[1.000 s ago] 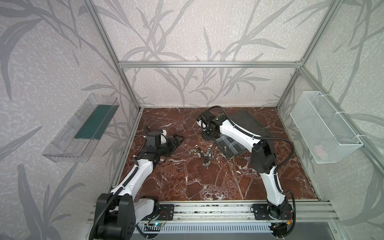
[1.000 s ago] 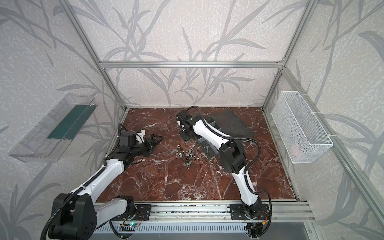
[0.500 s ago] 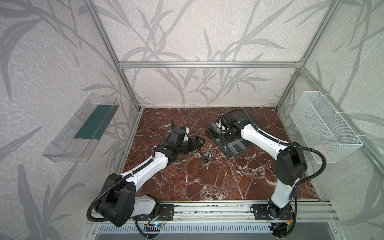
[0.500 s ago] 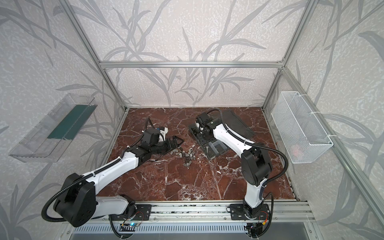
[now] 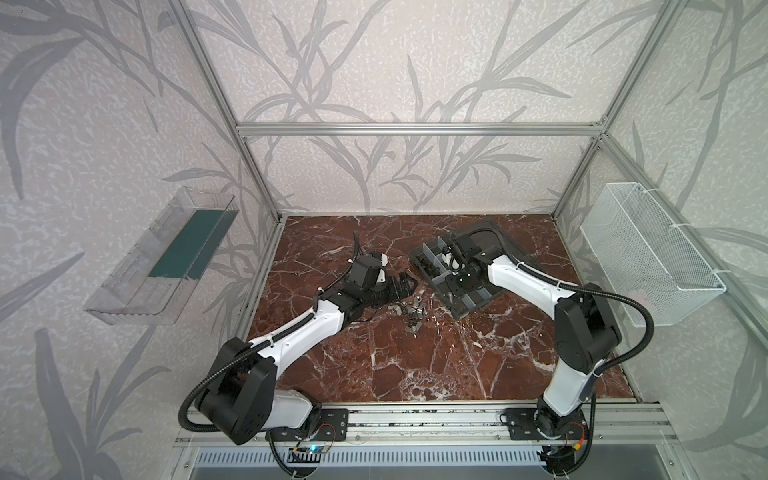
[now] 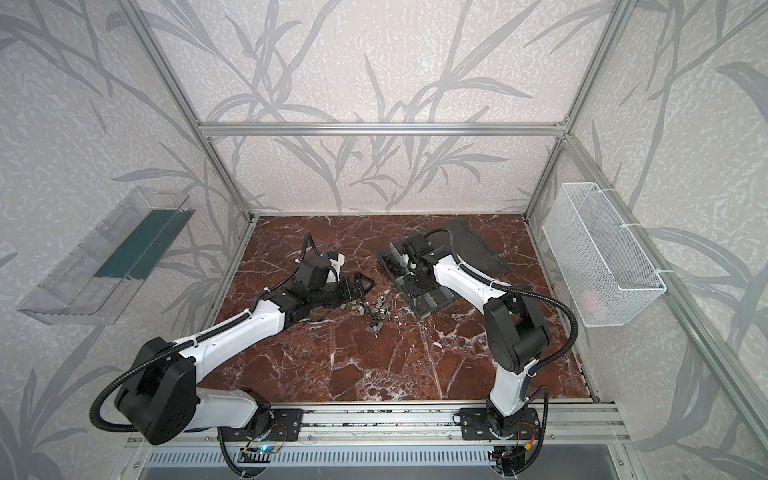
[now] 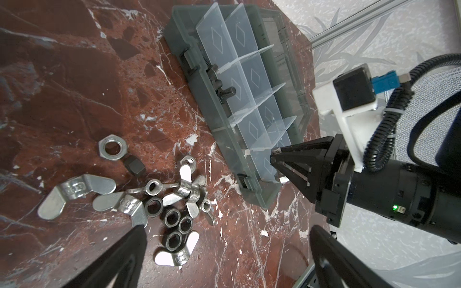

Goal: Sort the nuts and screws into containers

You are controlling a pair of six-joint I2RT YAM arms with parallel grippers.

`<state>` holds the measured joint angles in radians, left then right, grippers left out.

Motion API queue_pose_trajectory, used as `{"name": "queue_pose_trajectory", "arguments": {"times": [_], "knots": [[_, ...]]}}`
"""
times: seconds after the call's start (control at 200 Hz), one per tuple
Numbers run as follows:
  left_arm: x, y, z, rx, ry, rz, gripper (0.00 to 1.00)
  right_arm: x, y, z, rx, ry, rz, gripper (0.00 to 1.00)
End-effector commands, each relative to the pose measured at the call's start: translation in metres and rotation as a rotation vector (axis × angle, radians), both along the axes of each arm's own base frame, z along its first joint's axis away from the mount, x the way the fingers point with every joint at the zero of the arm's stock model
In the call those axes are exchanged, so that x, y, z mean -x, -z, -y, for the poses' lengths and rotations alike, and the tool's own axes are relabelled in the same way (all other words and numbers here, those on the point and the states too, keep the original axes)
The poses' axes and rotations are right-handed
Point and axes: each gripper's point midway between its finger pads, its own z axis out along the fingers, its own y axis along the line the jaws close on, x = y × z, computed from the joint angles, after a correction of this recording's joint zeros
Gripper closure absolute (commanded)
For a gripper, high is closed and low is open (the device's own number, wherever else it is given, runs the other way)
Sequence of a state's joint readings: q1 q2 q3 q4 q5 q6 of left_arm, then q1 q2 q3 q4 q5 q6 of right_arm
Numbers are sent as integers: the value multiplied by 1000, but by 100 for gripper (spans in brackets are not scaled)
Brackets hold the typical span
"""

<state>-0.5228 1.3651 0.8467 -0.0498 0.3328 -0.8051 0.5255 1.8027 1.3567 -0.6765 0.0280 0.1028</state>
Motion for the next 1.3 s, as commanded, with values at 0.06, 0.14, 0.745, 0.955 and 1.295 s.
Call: {"name": "queue_pose_trajectory", "arguments": {"times": [0.06,0.14,0.745,0.955,1.295], "knots": [[-5,-6,-5,-55,-6,38,0,-1,-4,-2,-29,8,9,76],[-6,-5,-8,-85,-4,47,0,0,-2,-3,-33,9,3,75],[-23,-17,-44,-437,21,187,1,1,-38,-23,-161,-24,65,63],[-26,-14,-70,-554,-28,187,0,6,-57,-37,-182,-67,125,53],[-28,10,-88,-479,-100,51,1,14,-67,-73,-223,-138,198,35]]}}
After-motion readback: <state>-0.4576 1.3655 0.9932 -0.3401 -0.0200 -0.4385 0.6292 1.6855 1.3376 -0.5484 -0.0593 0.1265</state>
